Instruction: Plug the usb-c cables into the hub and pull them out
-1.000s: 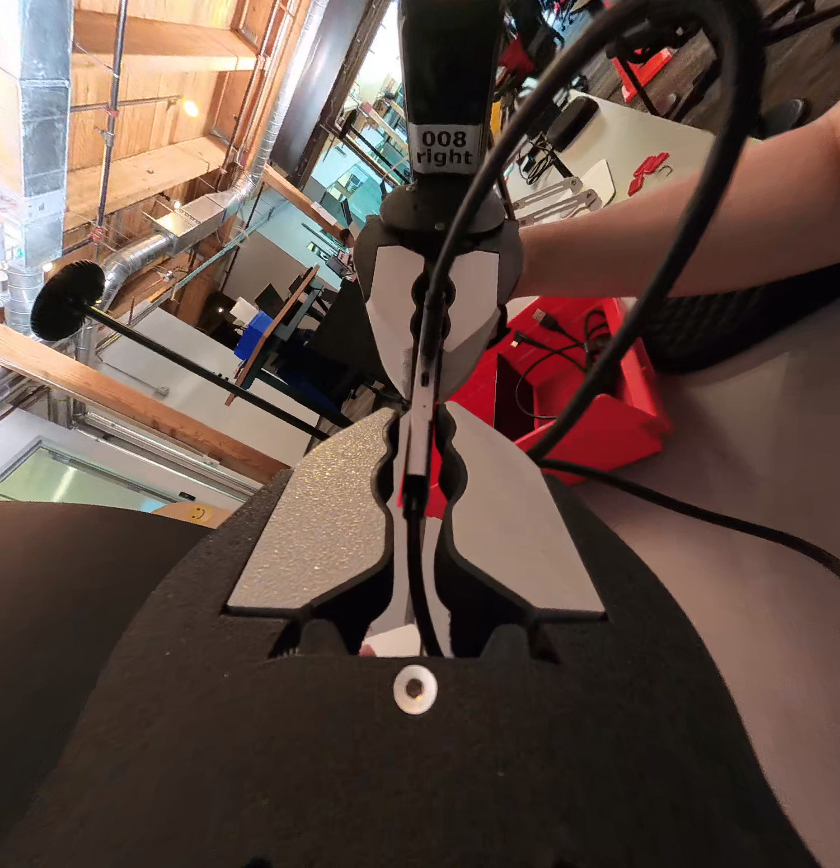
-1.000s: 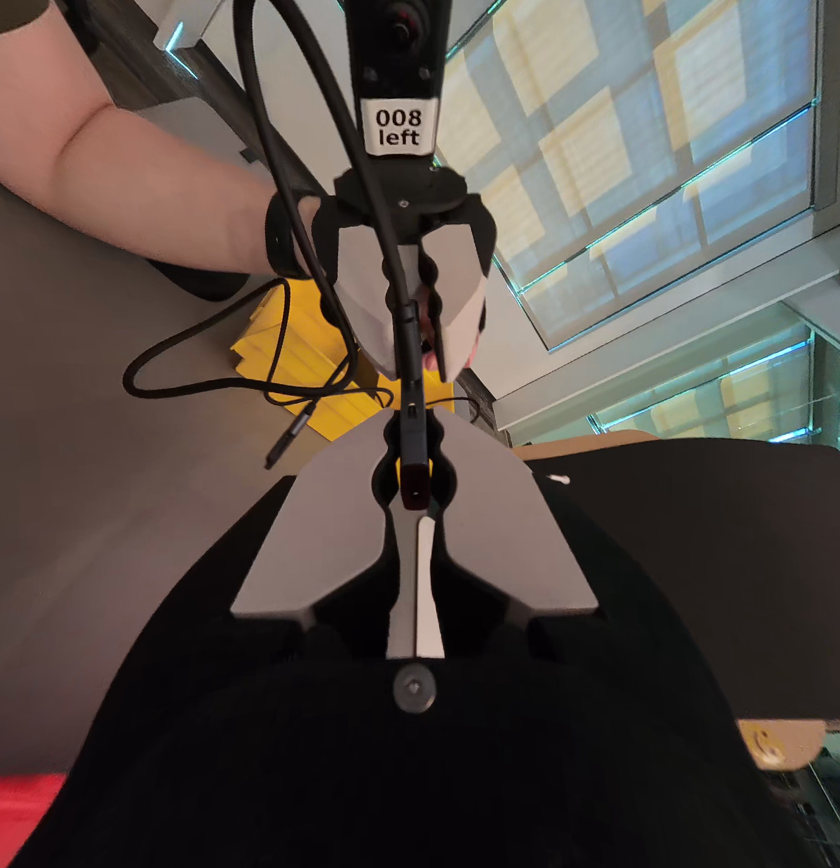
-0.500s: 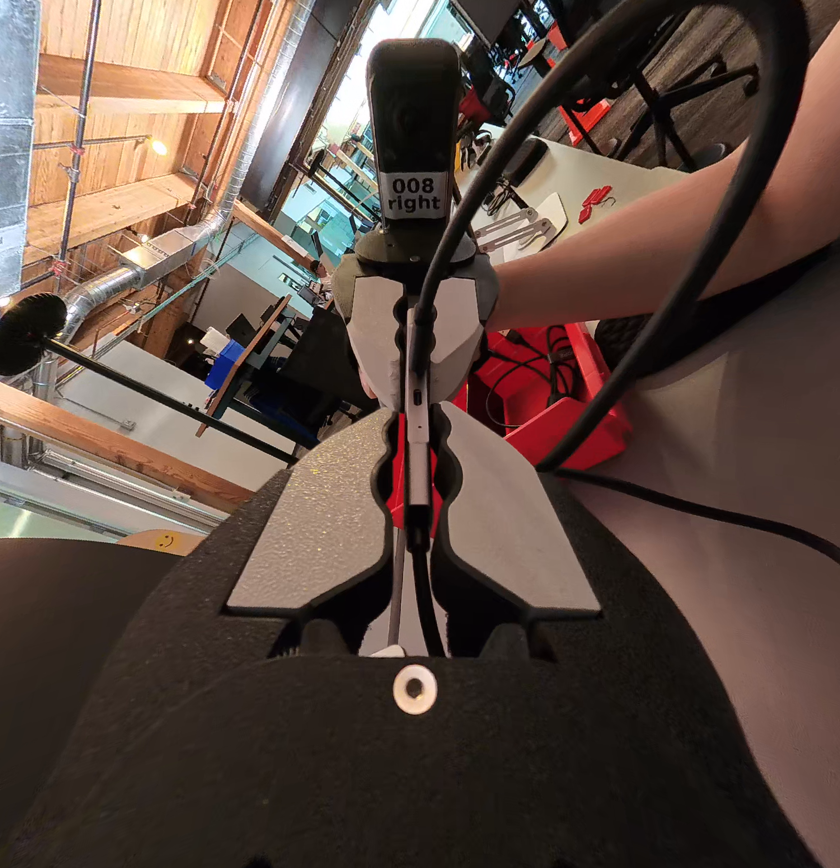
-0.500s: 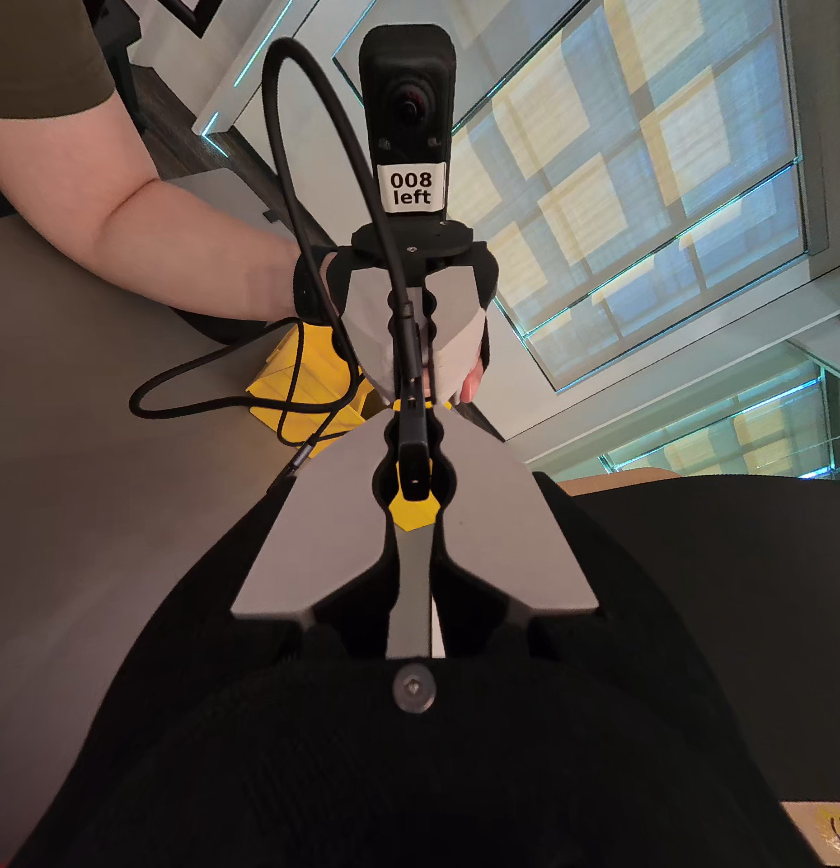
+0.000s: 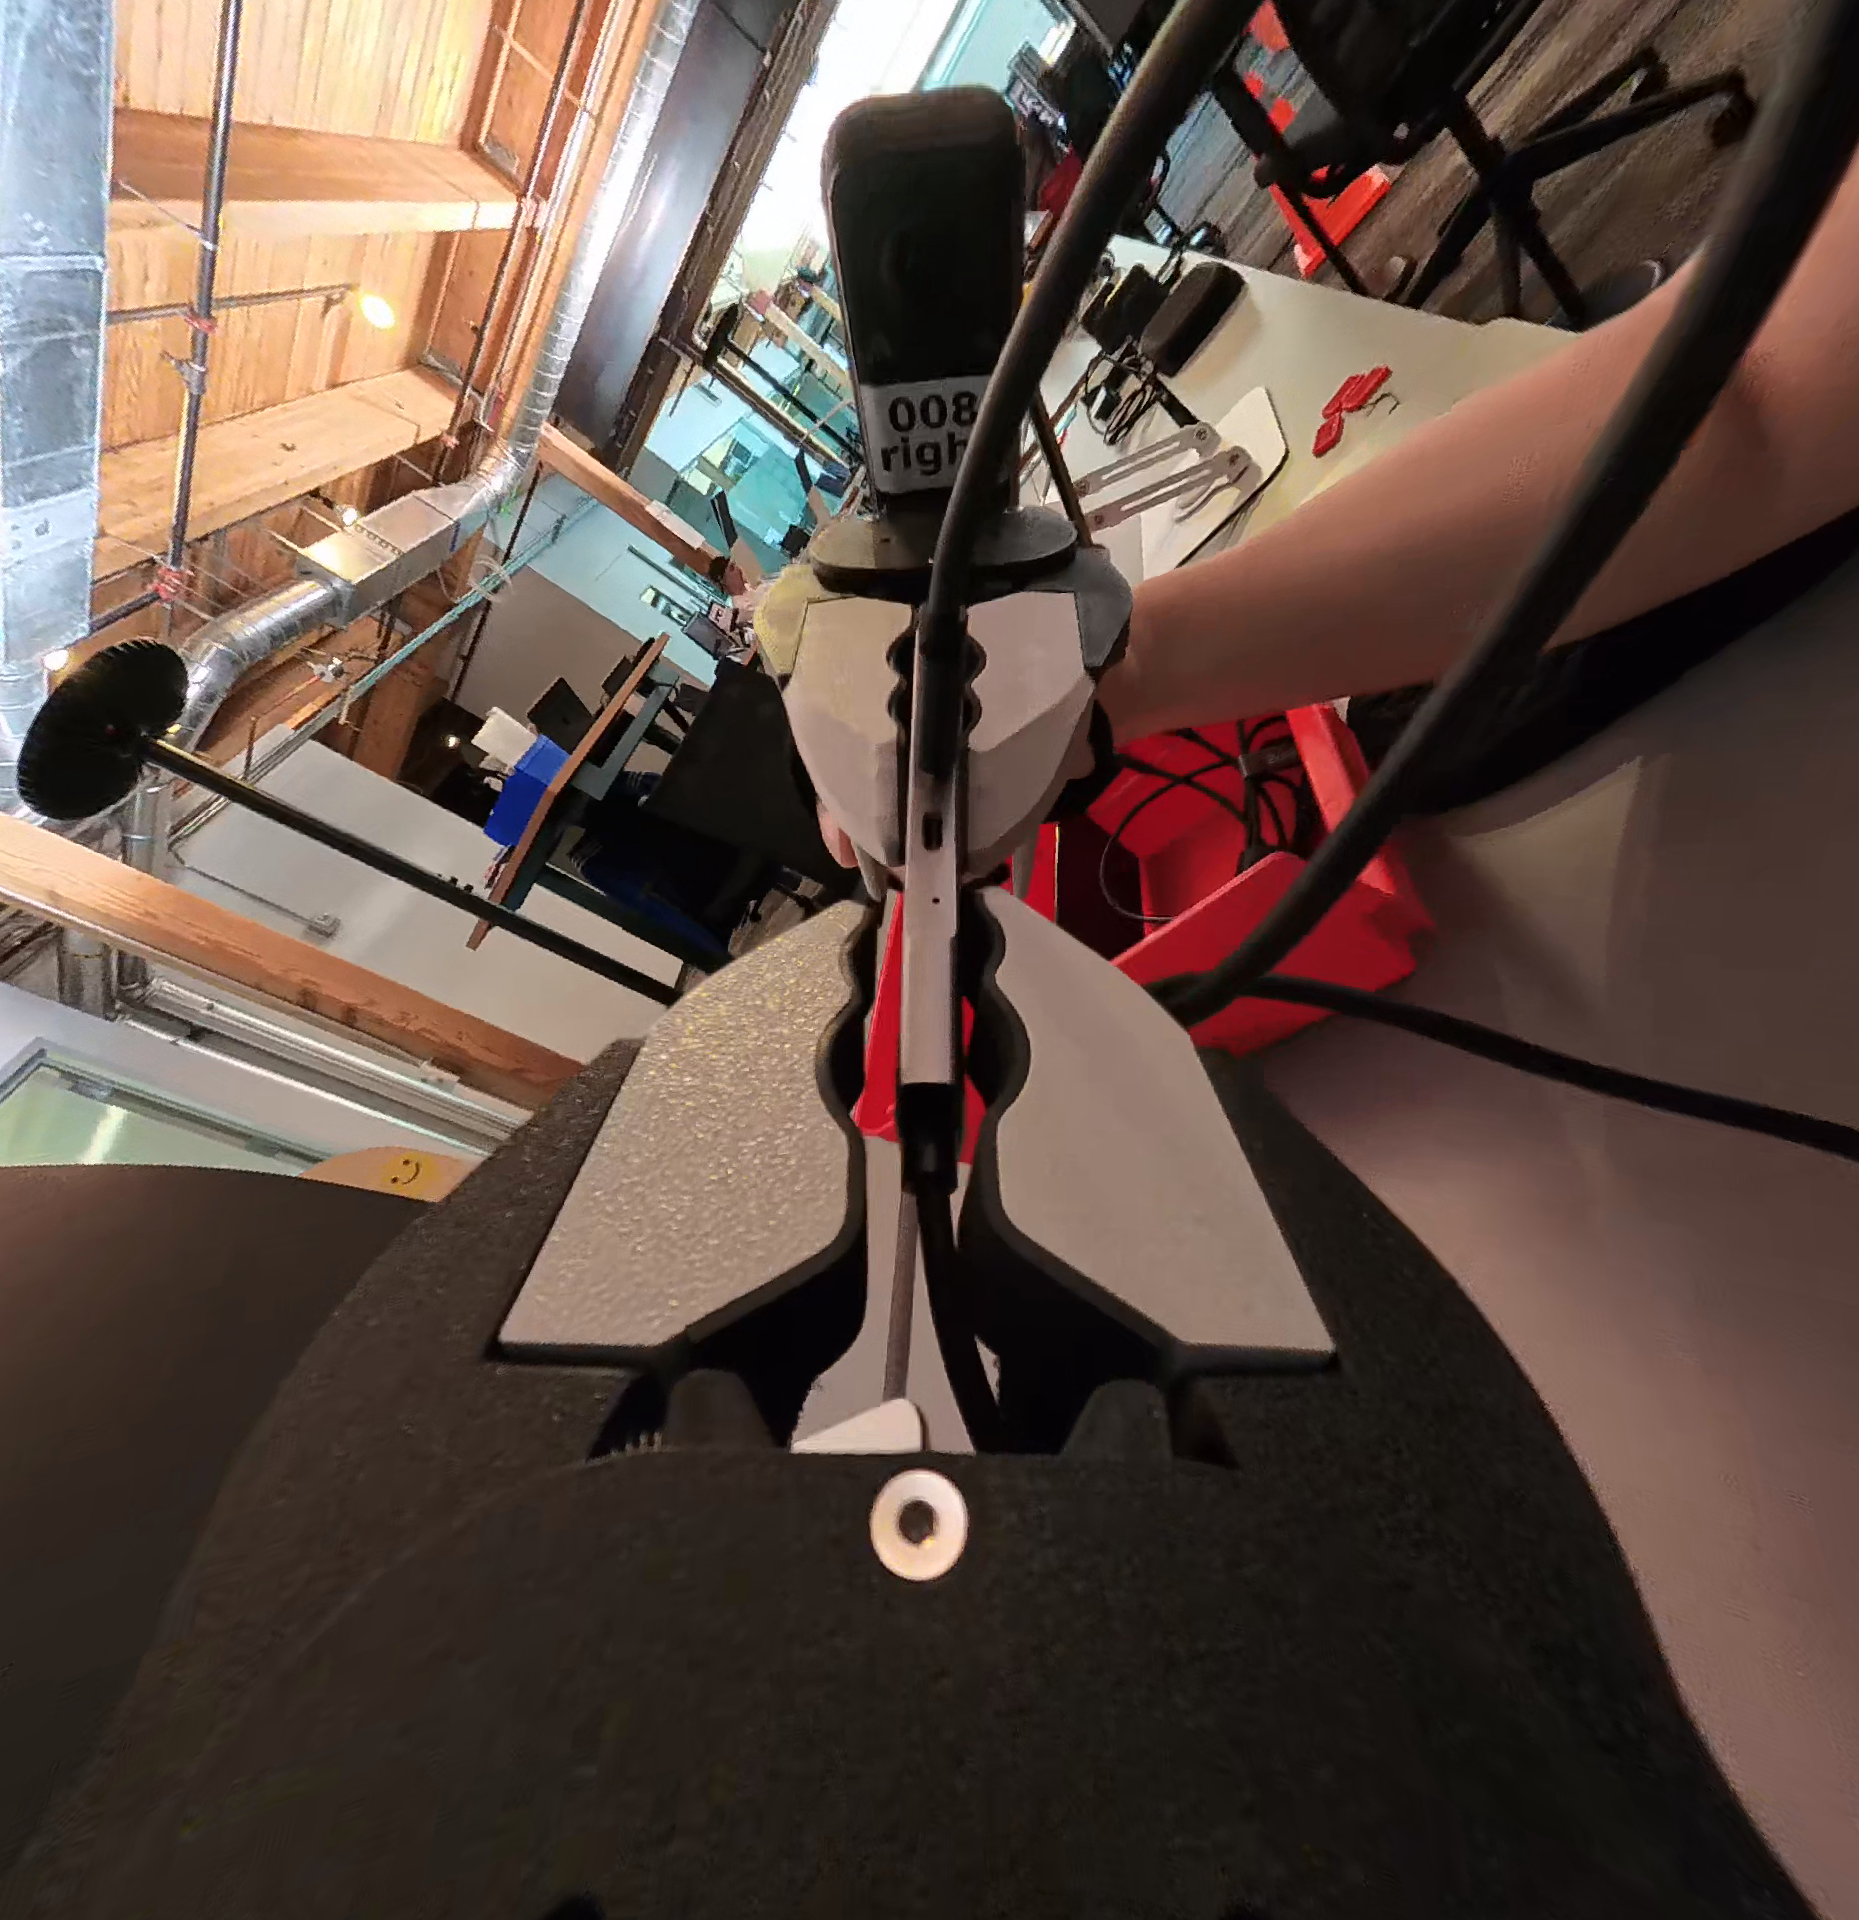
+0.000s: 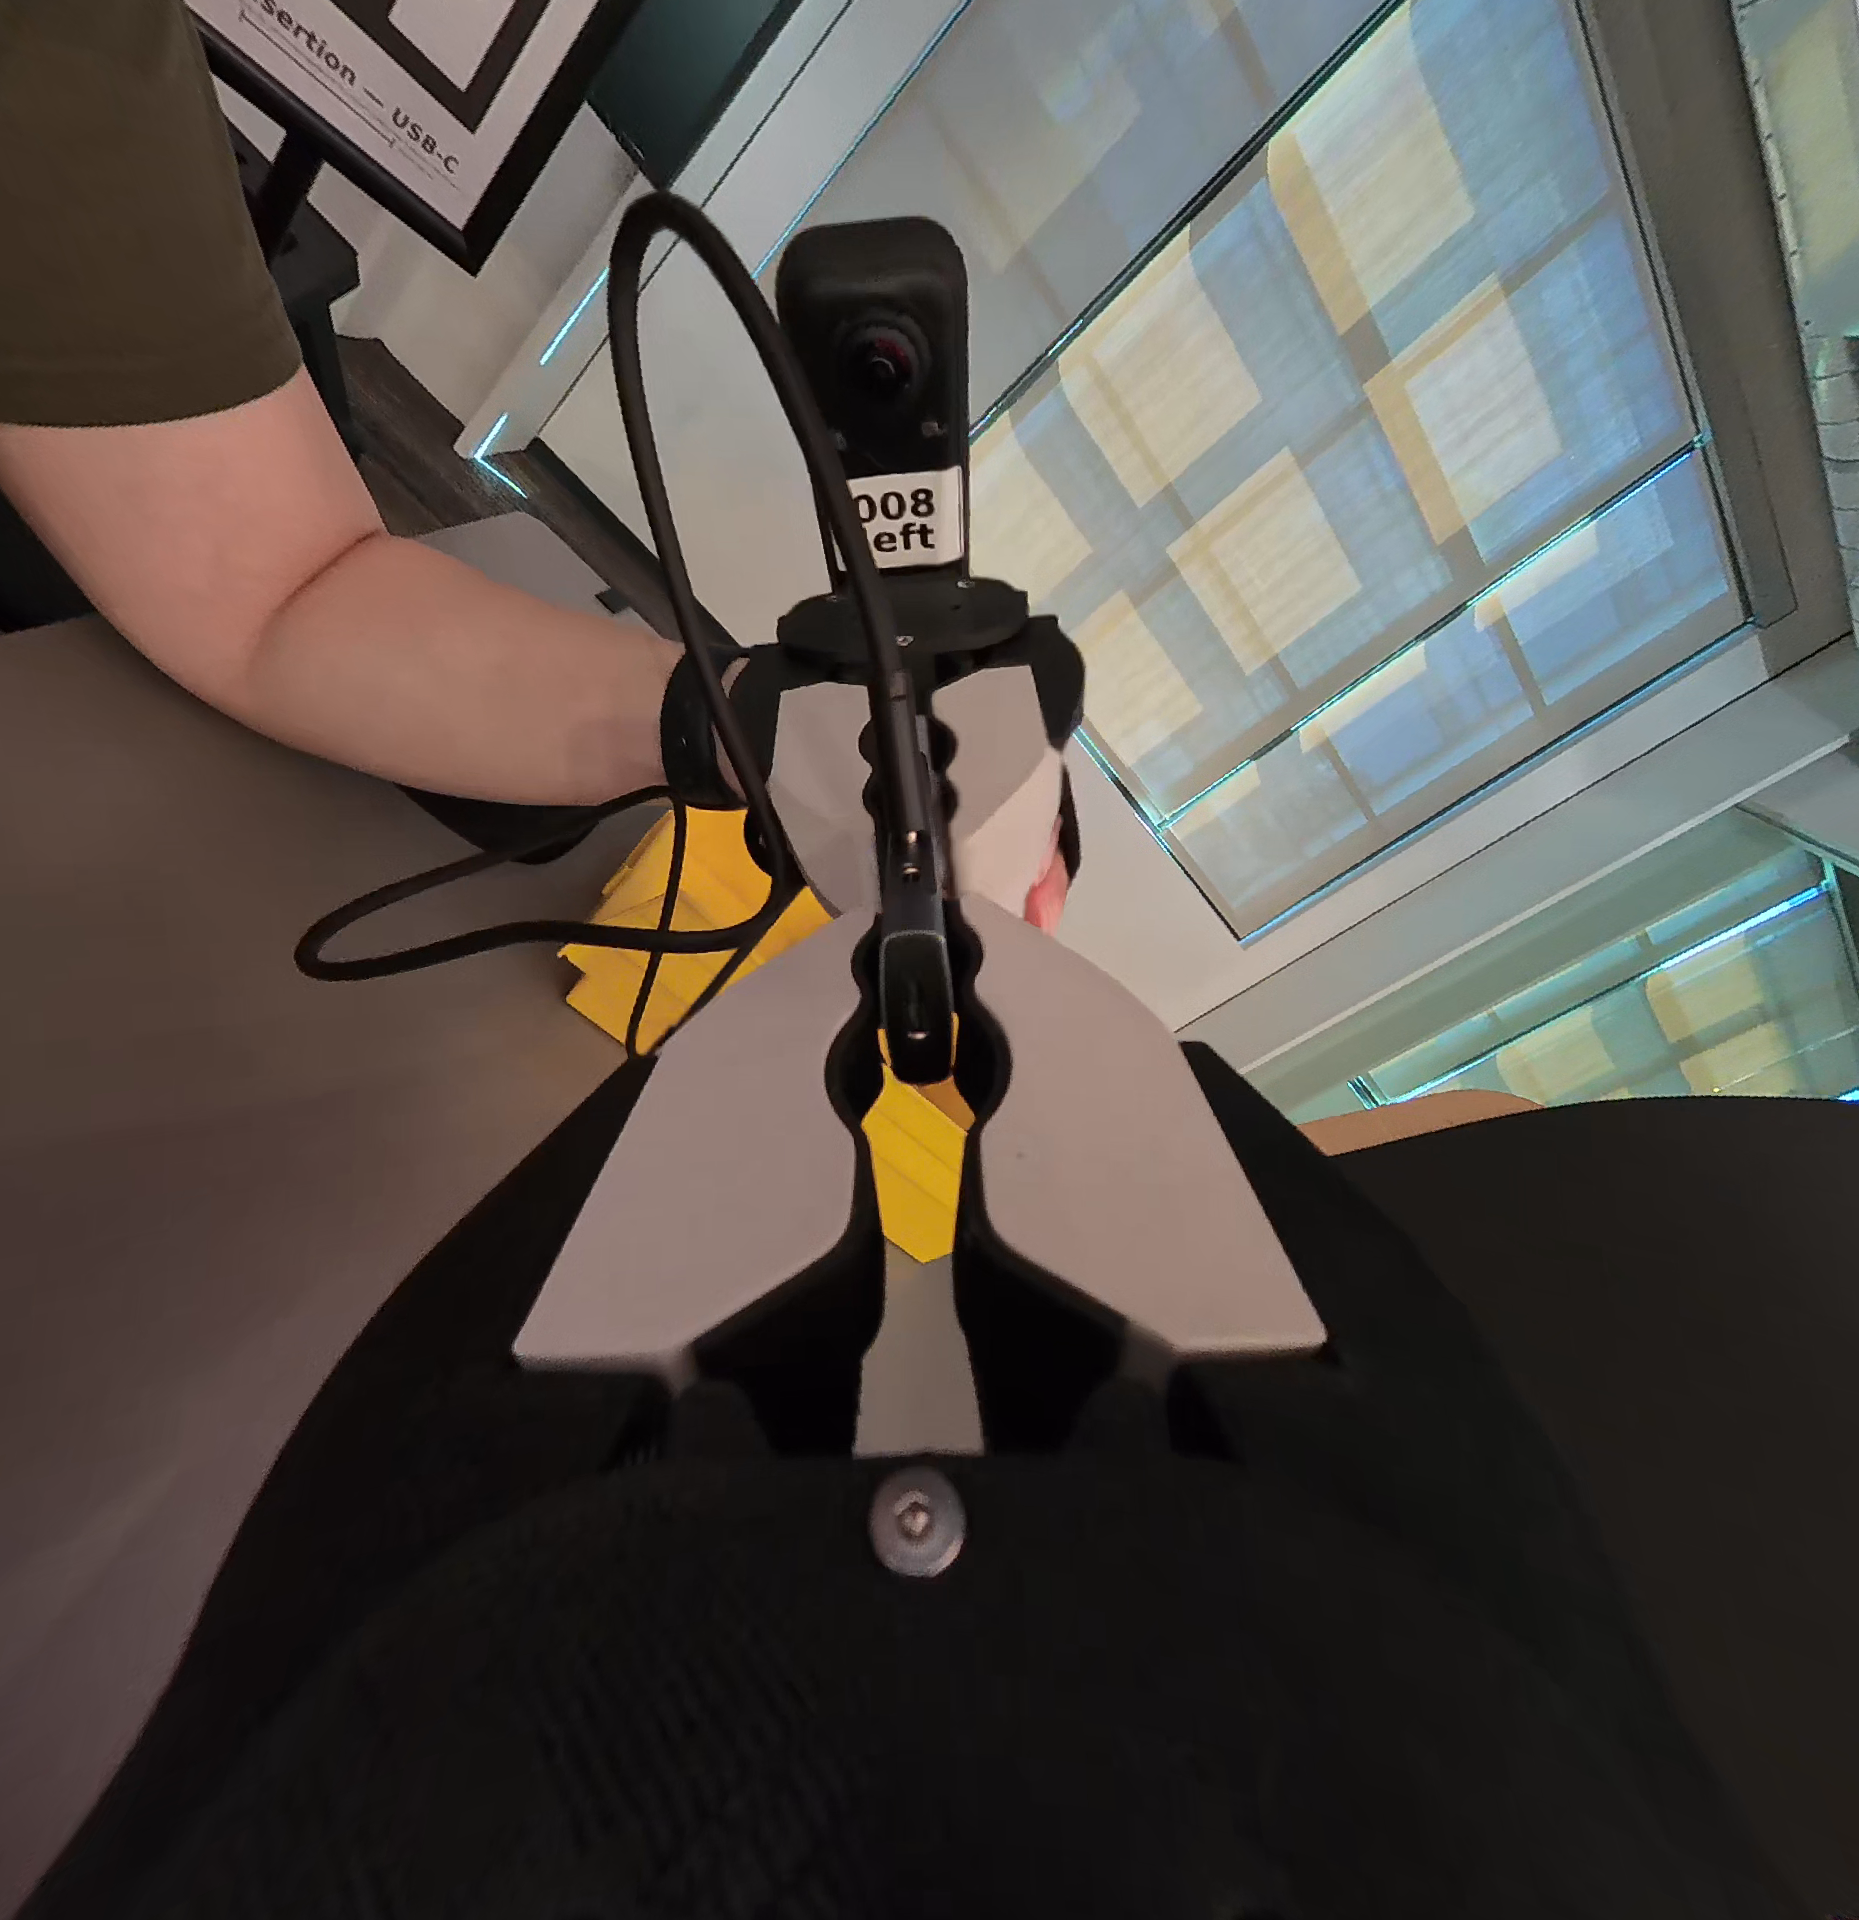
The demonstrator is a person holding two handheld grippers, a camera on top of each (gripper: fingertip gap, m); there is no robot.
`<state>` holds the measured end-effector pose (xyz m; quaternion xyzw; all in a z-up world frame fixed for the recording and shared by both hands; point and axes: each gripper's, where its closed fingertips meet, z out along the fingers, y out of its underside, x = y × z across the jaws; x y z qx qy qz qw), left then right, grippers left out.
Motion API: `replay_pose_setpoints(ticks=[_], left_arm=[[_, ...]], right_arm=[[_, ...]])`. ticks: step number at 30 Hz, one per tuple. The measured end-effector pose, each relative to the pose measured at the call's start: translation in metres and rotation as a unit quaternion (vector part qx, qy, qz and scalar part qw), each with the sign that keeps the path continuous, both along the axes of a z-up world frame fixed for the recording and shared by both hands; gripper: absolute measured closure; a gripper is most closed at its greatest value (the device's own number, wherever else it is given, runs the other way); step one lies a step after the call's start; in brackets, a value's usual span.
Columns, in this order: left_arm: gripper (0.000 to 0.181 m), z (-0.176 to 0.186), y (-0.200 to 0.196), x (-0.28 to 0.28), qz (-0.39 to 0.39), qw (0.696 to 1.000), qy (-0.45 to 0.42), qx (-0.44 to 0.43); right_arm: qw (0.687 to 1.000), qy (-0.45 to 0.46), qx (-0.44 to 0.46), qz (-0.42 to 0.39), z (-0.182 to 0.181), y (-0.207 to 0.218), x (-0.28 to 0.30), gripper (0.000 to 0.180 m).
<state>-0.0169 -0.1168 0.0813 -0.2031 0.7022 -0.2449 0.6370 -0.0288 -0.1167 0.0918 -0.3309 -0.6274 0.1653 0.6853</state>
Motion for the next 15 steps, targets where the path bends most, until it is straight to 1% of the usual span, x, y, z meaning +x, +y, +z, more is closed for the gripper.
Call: replay_pose_setpoints(ticks=[1,4,7,8,9,11,12,14,15], left_arm=[[0.171,0.0,-0.001,0.0,-0.004,1.0,0.001,-0.002],[0.172,-0.001,0.003,0.001,0.008,1.0,0.007,-0.005],[0.172,-0.003,0.013,0.004,0.042,0.999,0.02,-0.009],[0.172,-0.004,0.018,0.005,0.058,0.998,0.028,-0.019],[0.172,-0.004,0.024,0.007,0.08,0.996,0.035,-0.03],[0.172,-0.003,0.045,0.006,0.142,0.989,0.035,-0.036],[0.172,-0.002,0.057,0.005,0.178,0.983,0.03,-0.034],[0.173,0.003,0.081,0.0,0.251,0.968,0.01,-0.021],[0.173,0.005,0.089,-0.002,0.279,0.96,0.002,-0.015]], right_arm=[[1.0,0.003,-0.004,0.002,0.0,0.0,0.0,0.169],[1.0,0.004,-0.002,-0.014,-0.001,0.005,0.002,0.169],[0.998,0.002,-0.009,-0.058,-0.003,0.02,0.007,0.166],[0.997,0.004,-0.011,-0.079,-0.003,0.027,0.011,0.163],[0.995,0.009,-0.013,-0.1,-0.002,0.033,0.016,0.156],[0.988,0.028,-0.027,-0.149,0.005,0.047,0.03,0.148],[0.981,0.038,-0.04,-0.184,0.01,0.054,0.039,0.148],[0.959,0.056,-0.09,-0.263,0.023,0.065,0.053,0.149],[0.942,0.063,-0.13,-0.303,0.027,0.068,0.057,0.146]])
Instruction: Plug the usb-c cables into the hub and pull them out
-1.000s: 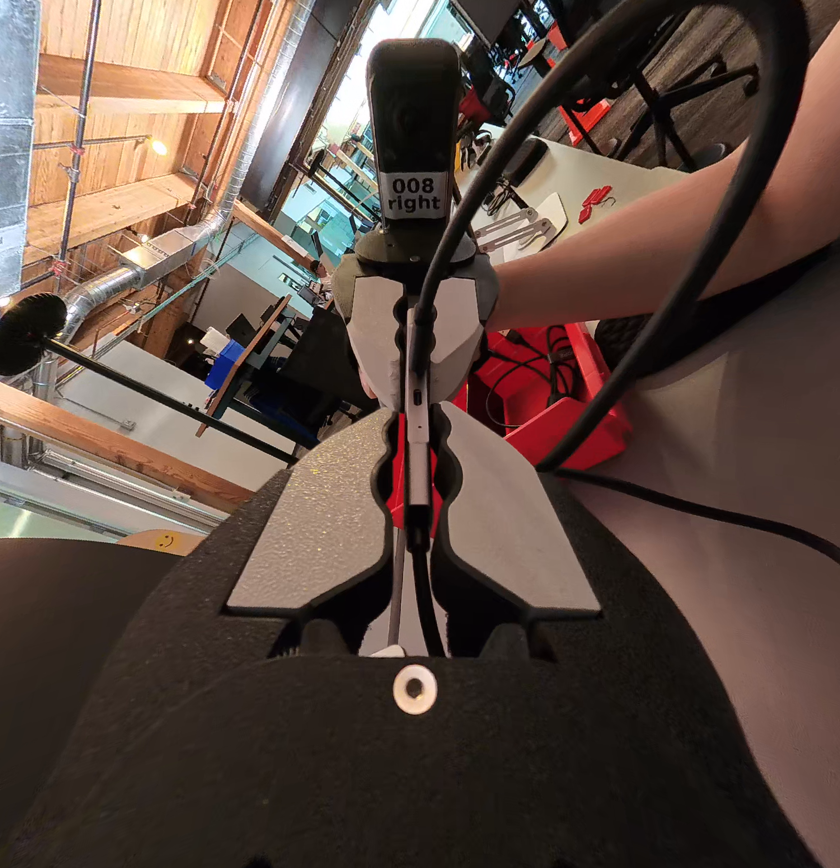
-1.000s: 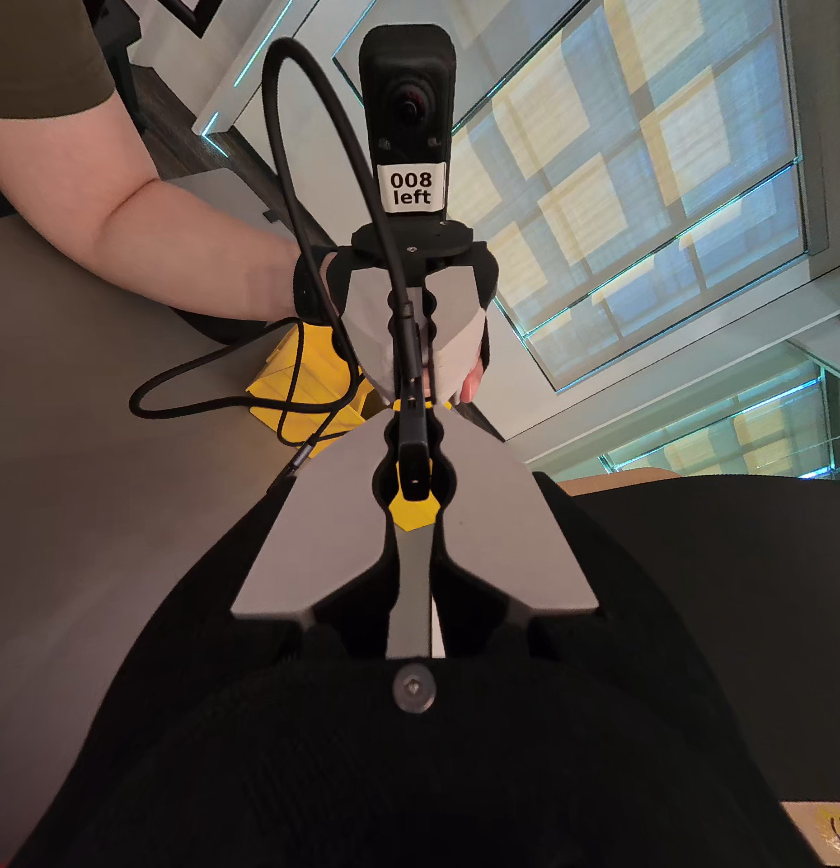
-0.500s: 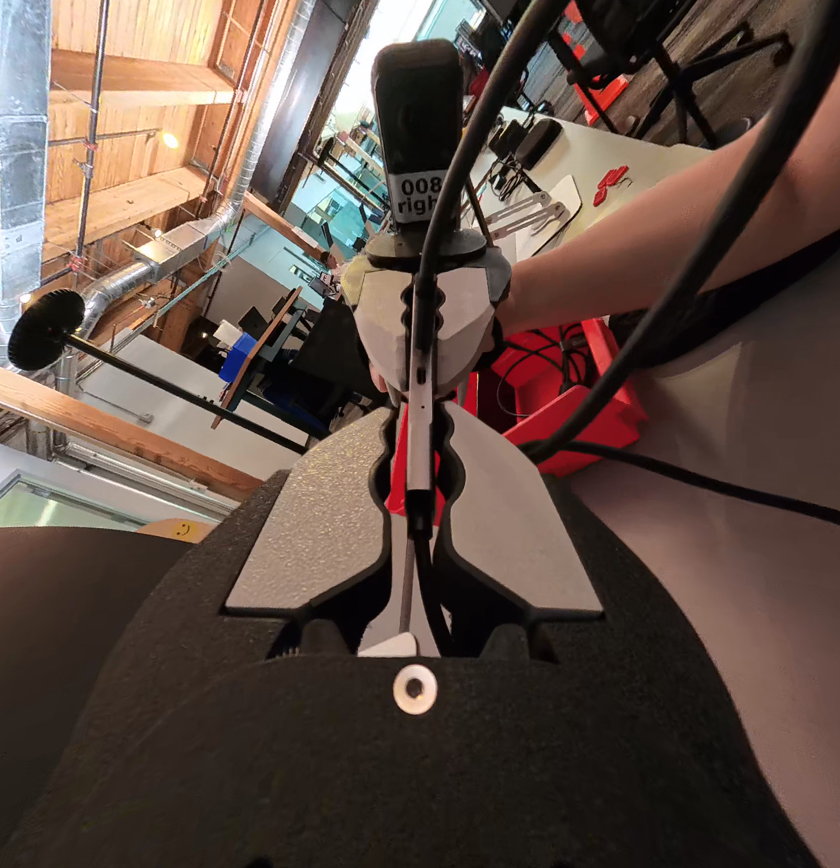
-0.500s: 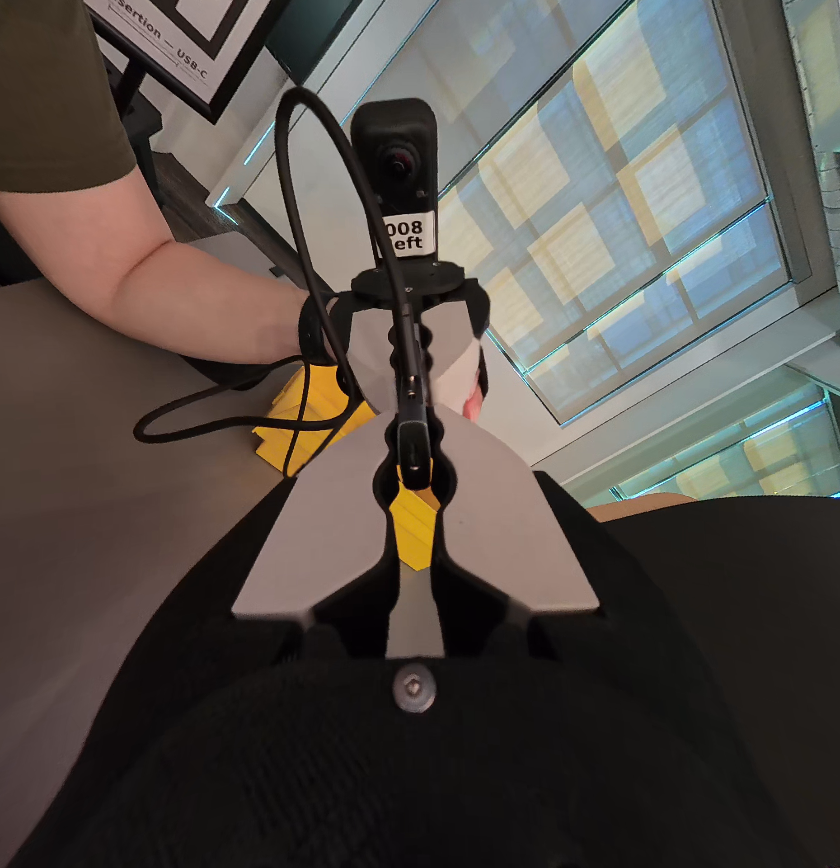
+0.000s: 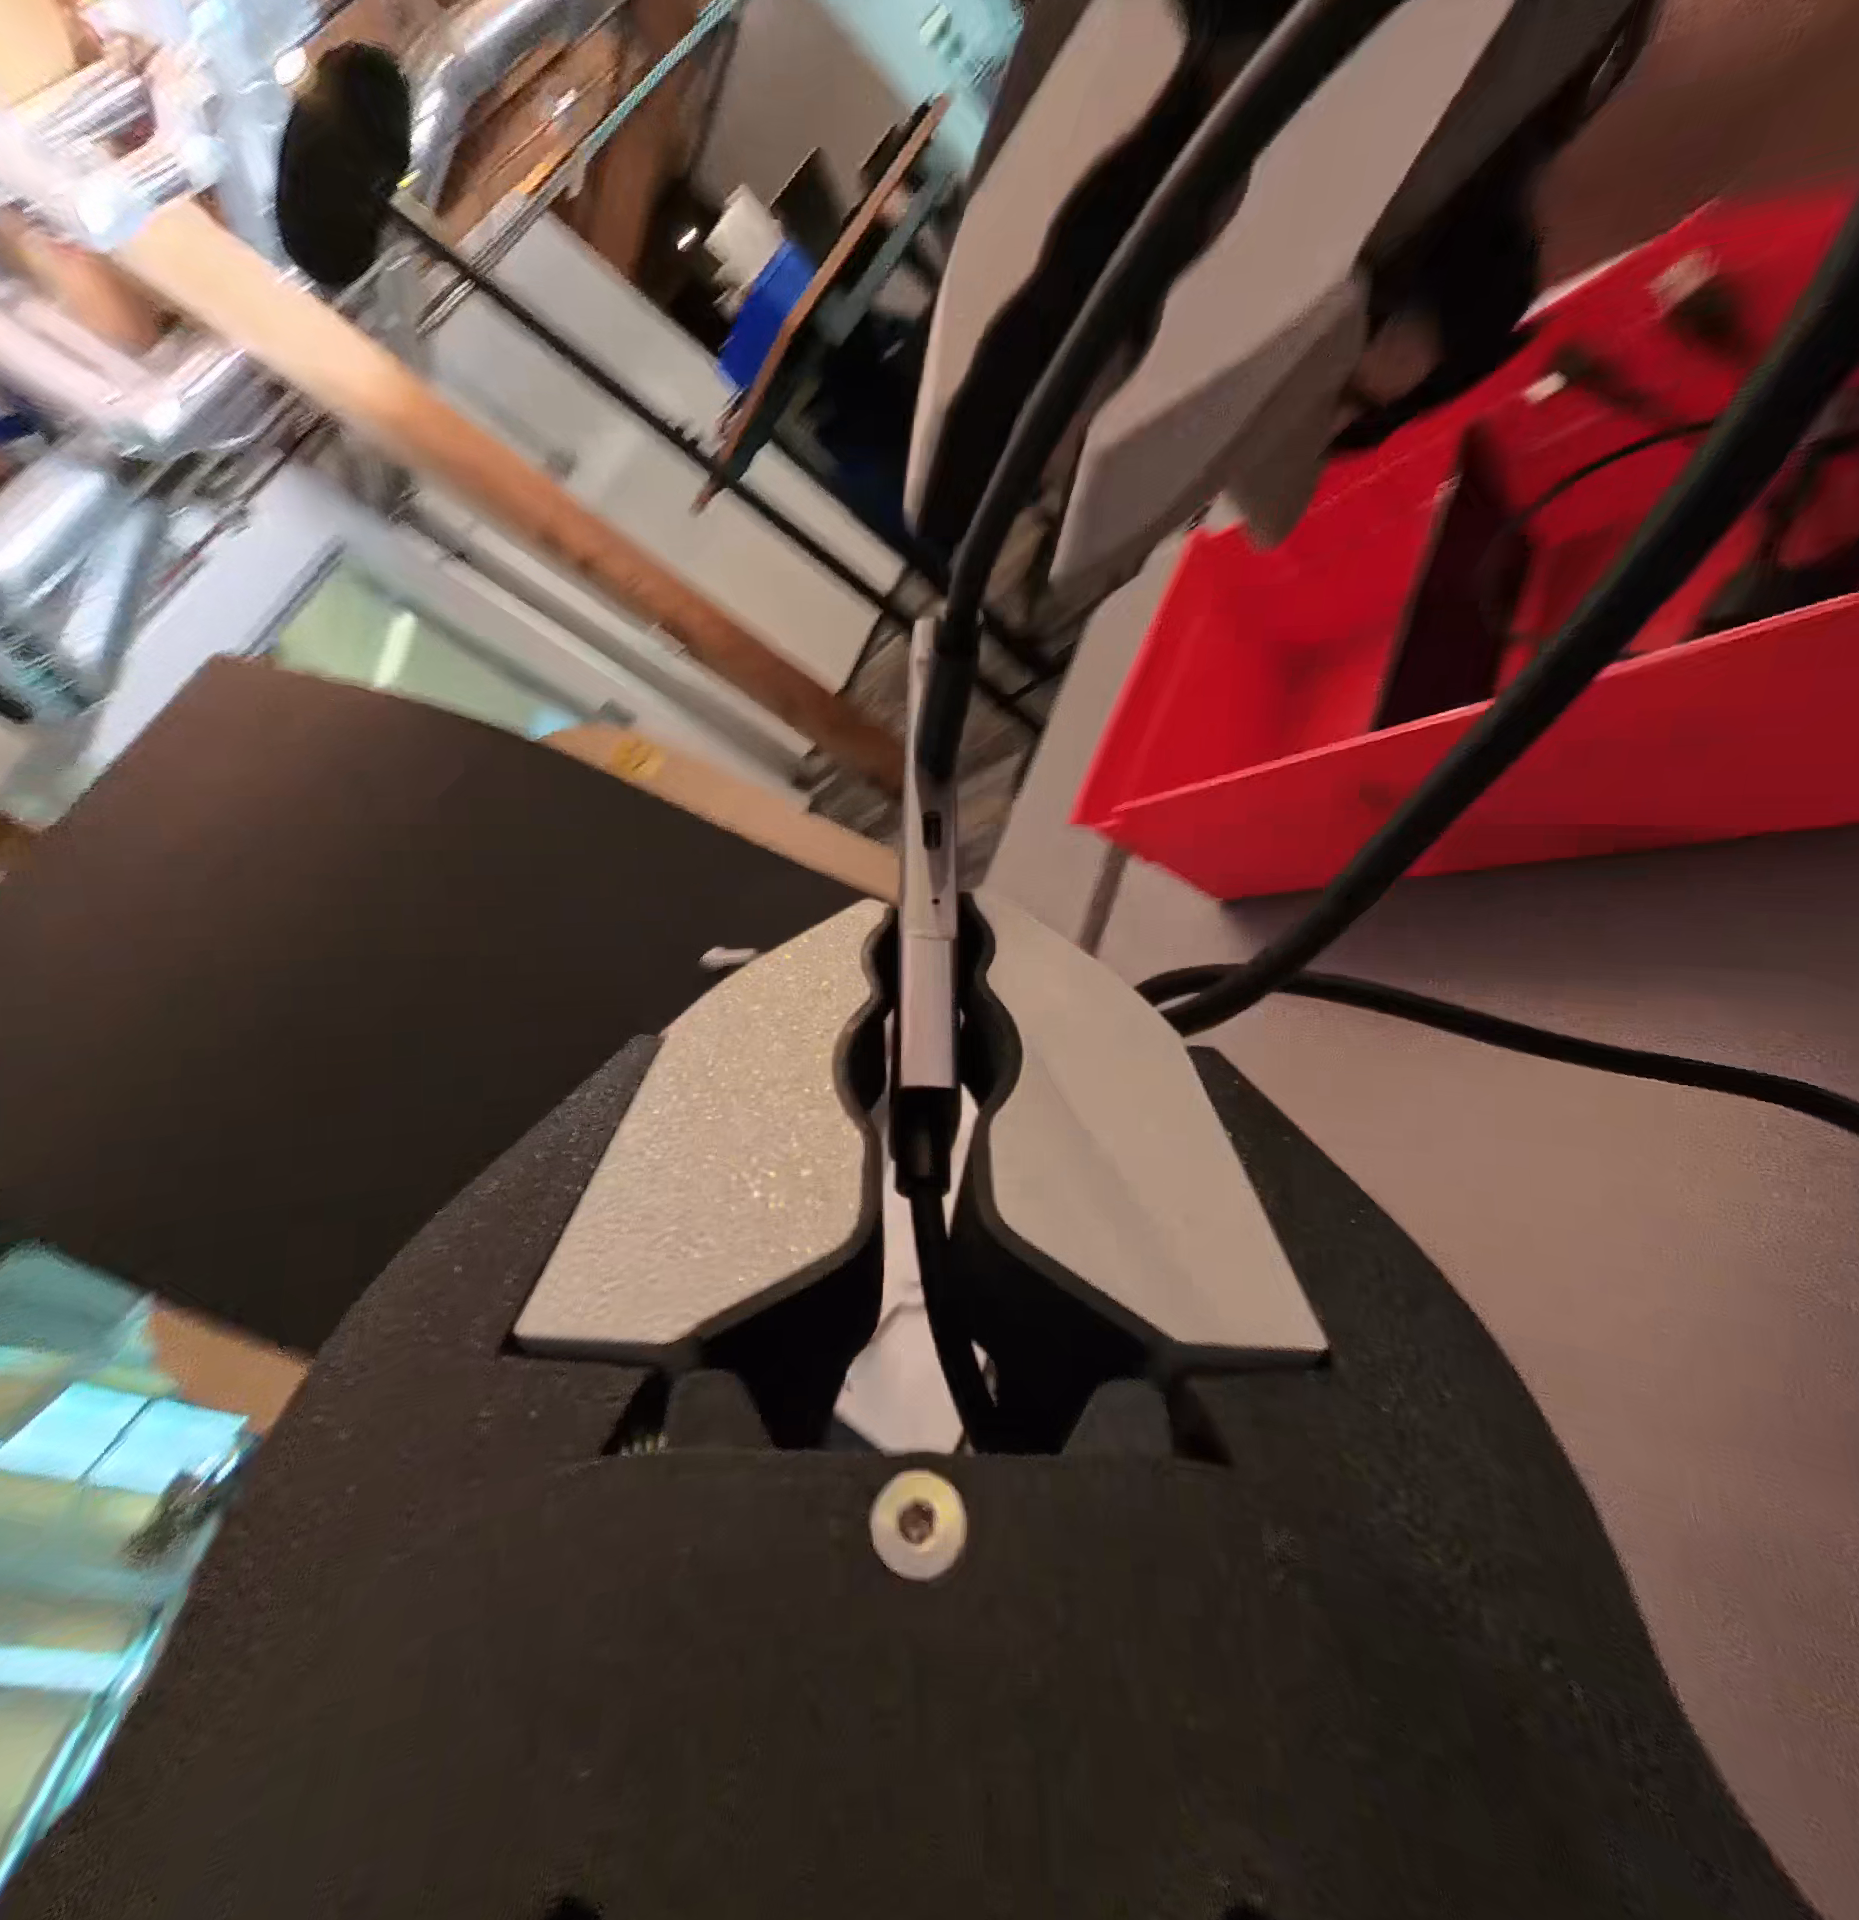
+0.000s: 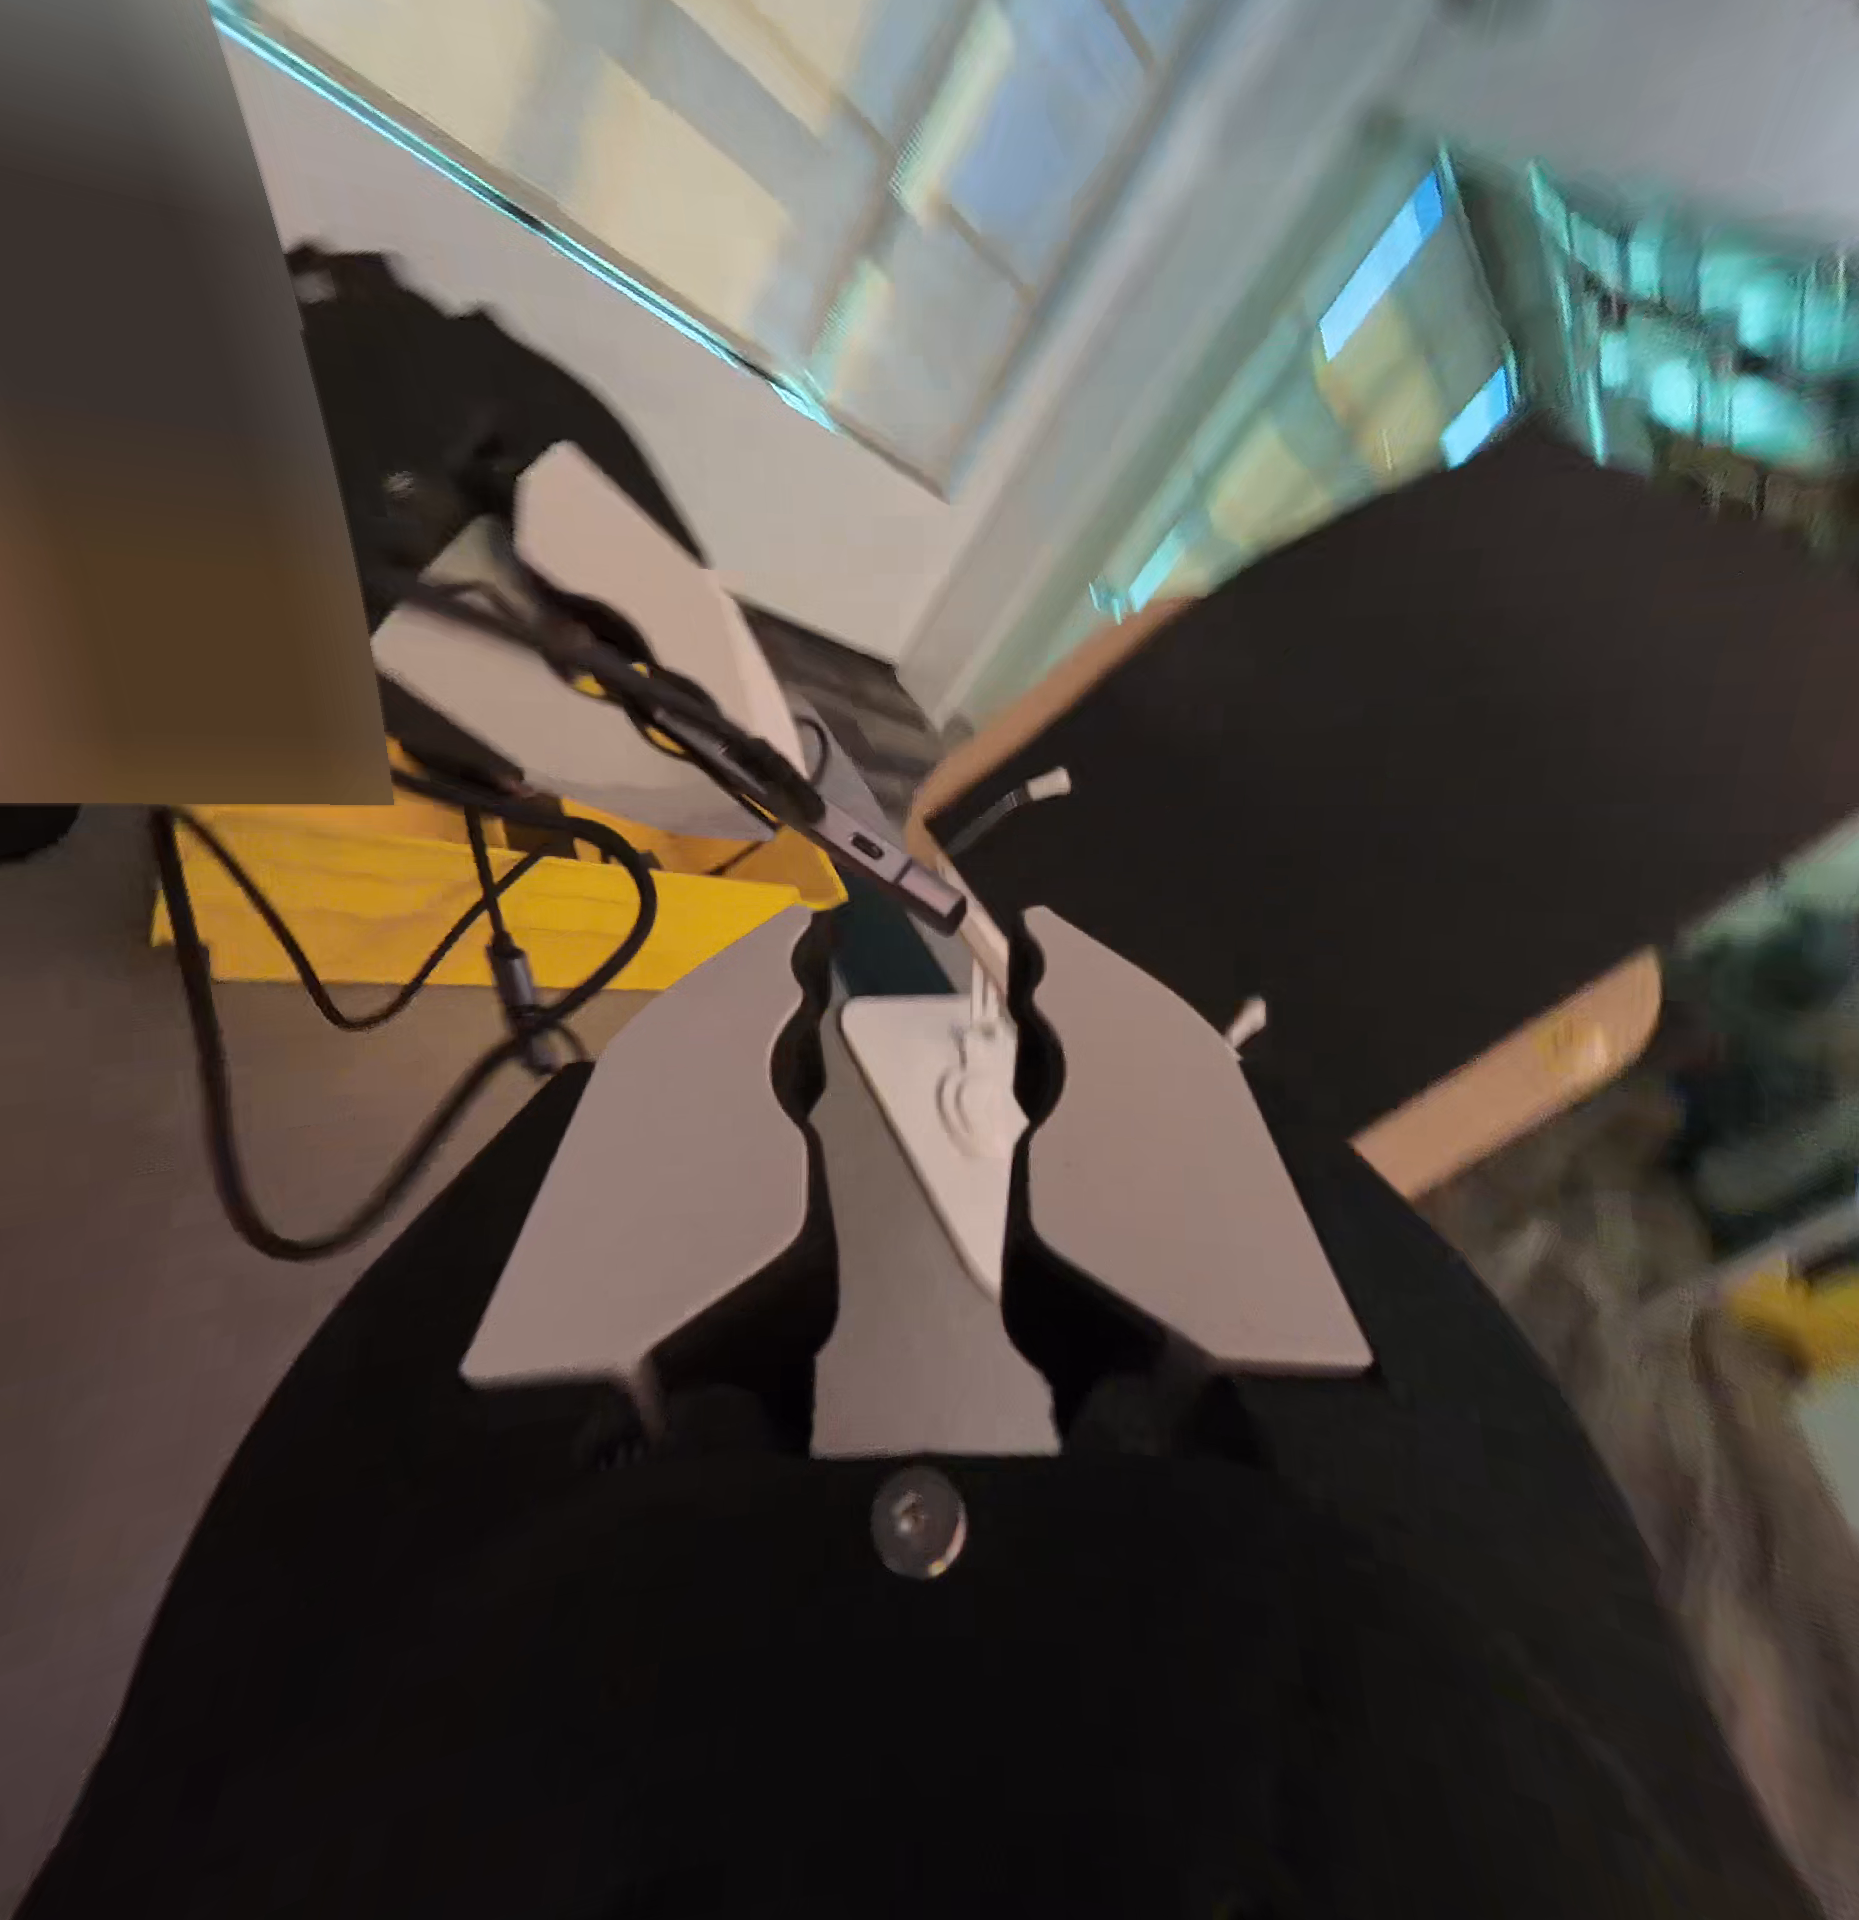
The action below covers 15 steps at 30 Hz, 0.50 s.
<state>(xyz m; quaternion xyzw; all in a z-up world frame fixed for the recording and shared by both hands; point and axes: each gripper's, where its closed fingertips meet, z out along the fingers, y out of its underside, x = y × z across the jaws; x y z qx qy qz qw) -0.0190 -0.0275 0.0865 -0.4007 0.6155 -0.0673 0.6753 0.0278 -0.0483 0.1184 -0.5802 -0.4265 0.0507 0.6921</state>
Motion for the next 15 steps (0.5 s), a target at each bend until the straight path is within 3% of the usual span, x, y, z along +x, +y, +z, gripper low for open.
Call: replay_pose_setpoints(ticks=[3,7,15], left_arm=[[0.173,0.004,0.017,-0.003,0.074,0.996,-0.002,0.048],[0.172,0.0,0.031,-0.001,0.161,0.978,0.027,0.127],[0.172,-0.026,0.035,0.019,0.196,0.956,0.089,0.197]], right_arm=[[0.988,0.05,-0.111,-0.09,0.005,-0.004,0.004,0.144],[0.974,0.151,-0.149,-0.076,0.017,-0.017,-0.008,0.143],[0.966,0.091,-0.188,-0.154,-0.044,0.032,-0.002,0.145]])
